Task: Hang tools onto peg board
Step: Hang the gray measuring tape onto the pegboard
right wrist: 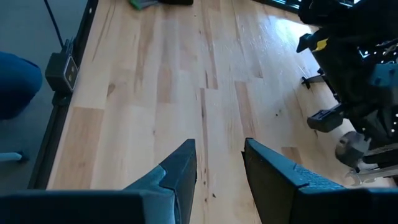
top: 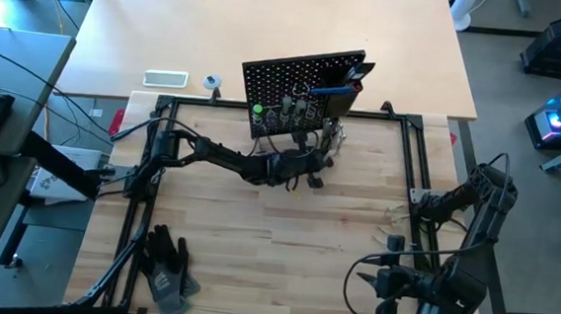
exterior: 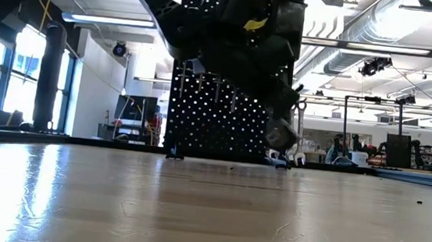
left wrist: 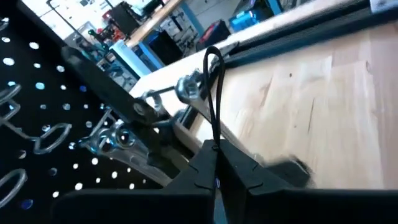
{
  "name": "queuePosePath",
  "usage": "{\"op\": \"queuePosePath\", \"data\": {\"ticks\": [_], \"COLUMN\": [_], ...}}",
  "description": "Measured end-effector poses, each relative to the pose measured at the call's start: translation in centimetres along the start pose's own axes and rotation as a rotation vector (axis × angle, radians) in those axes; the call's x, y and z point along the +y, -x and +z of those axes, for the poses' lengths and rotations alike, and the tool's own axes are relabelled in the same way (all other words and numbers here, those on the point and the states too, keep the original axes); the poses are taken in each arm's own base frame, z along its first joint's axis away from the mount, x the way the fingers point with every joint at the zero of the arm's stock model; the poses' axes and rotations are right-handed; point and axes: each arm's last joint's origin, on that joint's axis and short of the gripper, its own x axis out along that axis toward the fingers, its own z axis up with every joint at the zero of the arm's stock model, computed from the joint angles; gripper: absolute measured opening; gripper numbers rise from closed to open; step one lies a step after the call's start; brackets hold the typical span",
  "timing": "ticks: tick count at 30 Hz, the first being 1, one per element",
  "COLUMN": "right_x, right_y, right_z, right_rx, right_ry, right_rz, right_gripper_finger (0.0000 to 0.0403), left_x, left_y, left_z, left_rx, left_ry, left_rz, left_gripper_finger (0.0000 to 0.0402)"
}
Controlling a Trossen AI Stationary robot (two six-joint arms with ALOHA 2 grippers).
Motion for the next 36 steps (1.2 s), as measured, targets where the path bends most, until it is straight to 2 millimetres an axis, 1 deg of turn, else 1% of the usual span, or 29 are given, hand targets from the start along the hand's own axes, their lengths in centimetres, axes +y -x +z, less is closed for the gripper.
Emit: {"op": "queuePosePath", "data": {"ticks": [7, 11, 15, 24, 36], "right_x": [0.3, 0.3, 0.3, 0.4, 0.4], "right_y": [0.5, 0.6, 0.6, 0.8, 0.9], "right_z": [-0.3, -0.4, -0.5, -0.6, -0.7], "right_rx": [-0.007, -0.009, -0.006, -0.007, -0.009], "right_ry": [-0.004, 0.003, 0.010, 0.008, 0.011], "right_rz": [0.014, 0.015, 0.010, 0.015, 0.018], "right_gripper_finger": [0.0130, 0.0130, 0.0130, 0.0130, 0.0130], "left_x": [0.0, -0.8, -1.1, -1.0, -0.2], "left_y": [-0.2, 0.5, 0.8, 0.7, 0.1], "left_z": [-0.1, 0.3, 0.5, 0.4, -0.2], "left_rx": [0.043, 0.053, 0.066, 0.078, 0.109], "left_ry": [-0.054, -0.122, -0.175, -0.179, -0.182], "left_rz": [0.045, 0.074, 0.093, 0.109, 0.121], "left_gripper_finger": [0.0000, 0.0000, 0.0000, 0.0000, 0.0000]}}
